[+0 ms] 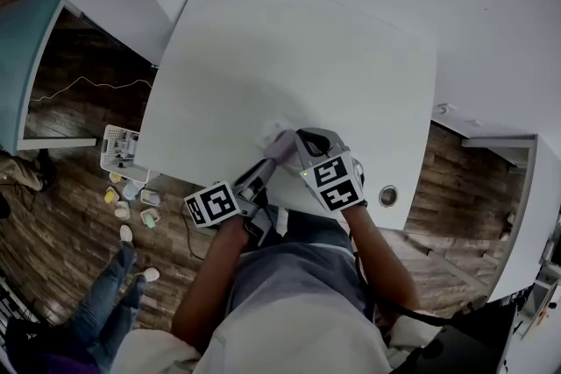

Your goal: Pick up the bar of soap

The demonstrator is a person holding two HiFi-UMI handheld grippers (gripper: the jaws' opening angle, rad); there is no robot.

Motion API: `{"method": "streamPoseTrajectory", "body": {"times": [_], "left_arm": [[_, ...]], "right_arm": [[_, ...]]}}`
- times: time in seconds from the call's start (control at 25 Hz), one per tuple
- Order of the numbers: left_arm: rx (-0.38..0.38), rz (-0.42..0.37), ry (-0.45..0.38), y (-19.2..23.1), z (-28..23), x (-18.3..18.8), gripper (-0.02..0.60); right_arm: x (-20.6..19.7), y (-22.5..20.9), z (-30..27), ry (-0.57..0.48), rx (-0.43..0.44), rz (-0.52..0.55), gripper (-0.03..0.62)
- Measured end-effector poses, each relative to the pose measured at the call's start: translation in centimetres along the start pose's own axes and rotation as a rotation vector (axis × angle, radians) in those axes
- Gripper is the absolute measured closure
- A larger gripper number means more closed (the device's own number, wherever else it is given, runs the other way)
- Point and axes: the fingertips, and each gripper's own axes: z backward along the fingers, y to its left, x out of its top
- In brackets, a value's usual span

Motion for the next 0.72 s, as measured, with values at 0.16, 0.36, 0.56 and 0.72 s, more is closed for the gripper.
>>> {"method": "streamPoseTrajectory", "body": {"times": [0.16, 0.36, 0.56, 0.72], "left_arm": [[-0.031, 0.071, -0.005, 0.2, -0.1, 0.1, 0.448], [-0.042, 0.114, -0.005, 0.3, -0.6, 0.1, 0.428], [-0.045, 0.153, -0.001, 0.4, -1.3, 0.0, 0.416], [-0.055, 0.189, 0.019, 0.5, -1.8, 0.0, 0.407]], "right_arm": [[0.3, 0.3, -0.1, -0.006, 0.007, 0.007, 0.591], [0.4, 0.3, -0.1, -0.012, 0.014, 0.010, 0.592], [0.5, 0.5, -0.3, -0.018, 0.028, 0.001, 0.592], [0.6, 0.7, -0.5, -0.009, 0.041, -0.005, 0.591]]}}
